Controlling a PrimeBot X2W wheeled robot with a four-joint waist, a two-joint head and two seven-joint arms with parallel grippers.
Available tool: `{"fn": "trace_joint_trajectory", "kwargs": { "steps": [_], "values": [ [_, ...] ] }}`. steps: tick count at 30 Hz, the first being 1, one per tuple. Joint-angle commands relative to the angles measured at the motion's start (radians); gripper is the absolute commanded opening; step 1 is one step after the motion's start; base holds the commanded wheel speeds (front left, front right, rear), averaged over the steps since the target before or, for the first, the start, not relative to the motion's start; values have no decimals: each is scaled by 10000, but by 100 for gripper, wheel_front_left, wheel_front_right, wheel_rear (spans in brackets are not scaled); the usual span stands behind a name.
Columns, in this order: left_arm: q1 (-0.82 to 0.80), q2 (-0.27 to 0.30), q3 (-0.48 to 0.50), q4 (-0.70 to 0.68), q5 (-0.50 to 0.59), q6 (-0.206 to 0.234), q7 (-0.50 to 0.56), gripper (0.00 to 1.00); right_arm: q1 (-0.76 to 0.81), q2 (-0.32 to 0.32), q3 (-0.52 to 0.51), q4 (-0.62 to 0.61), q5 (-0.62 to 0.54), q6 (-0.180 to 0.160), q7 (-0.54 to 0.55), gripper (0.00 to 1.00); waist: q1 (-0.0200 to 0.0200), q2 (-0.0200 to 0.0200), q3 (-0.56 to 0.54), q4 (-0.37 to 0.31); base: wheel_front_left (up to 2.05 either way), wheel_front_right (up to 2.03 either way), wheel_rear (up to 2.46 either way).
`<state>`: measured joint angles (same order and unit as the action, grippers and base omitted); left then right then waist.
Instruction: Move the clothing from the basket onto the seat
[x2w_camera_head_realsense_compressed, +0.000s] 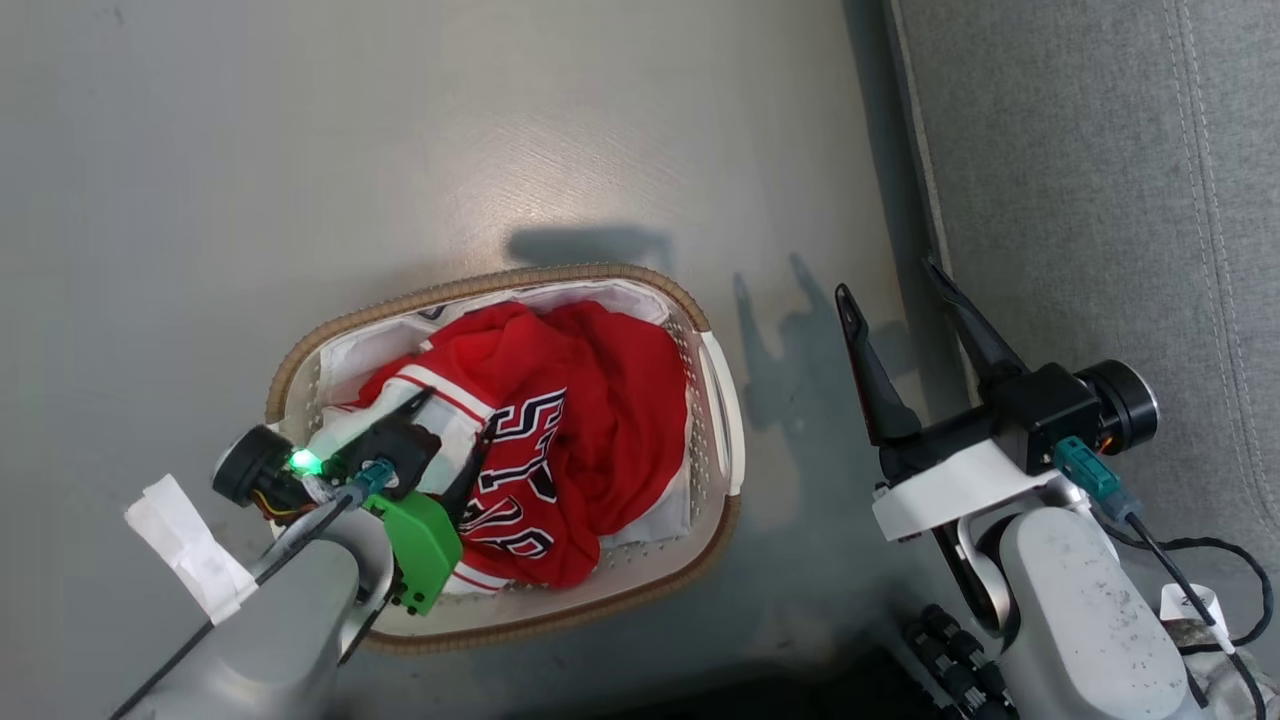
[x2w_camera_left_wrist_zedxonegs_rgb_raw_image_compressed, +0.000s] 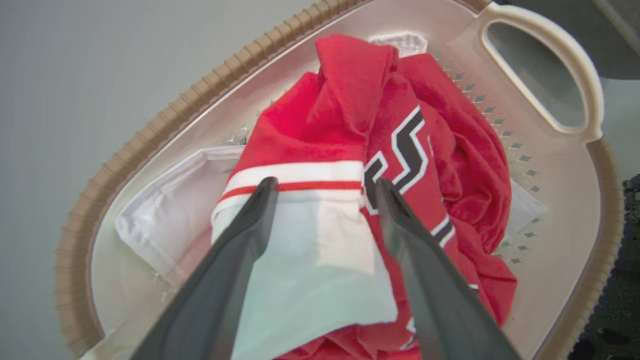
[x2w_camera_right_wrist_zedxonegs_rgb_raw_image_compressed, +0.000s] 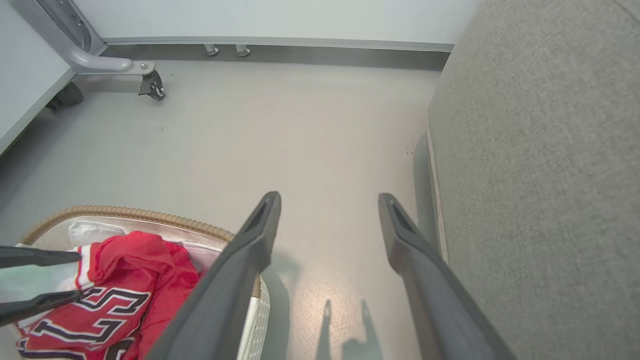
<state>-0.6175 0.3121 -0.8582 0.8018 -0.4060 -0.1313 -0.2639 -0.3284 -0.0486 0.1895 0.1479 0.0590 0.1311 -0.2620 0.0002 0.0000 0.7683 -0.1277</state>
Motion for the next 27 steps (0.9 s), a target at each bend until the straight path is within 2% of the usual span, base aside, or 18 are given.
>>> {"fn": "trace_joint_trajectory", "kwargs": {
  "steps": [1, 10, 16, 27],
  "values": [
    [-261, -30, 7, 246, 212, 9, -4, 100, 86, -34, 0, -50, -77, -6, -43, 100, -2, 0, 240, -62, 0, 0, 0],
    [-1136, -248, -323, 1646, 996, 9, -4, 100, -54, -32, 255, -134, 142, -6, -43, 100, -2, 0, 781, -101, 0, 0, 0],
    [-1517, -530, -1083, 2432, 728, 9, -4, 100, -92, -34, 437, -176, 244, -6, -43, 100, -2, 0, 1093, -193, 0, 0, 0],
    [-2049, -683, -2091, 3258, 65, 9, -2, 100, -2, -37, 476, -299, 402, -6, -43, 100, -2, 0, 1476, -318, 0, 0, 0]
  ]
}}
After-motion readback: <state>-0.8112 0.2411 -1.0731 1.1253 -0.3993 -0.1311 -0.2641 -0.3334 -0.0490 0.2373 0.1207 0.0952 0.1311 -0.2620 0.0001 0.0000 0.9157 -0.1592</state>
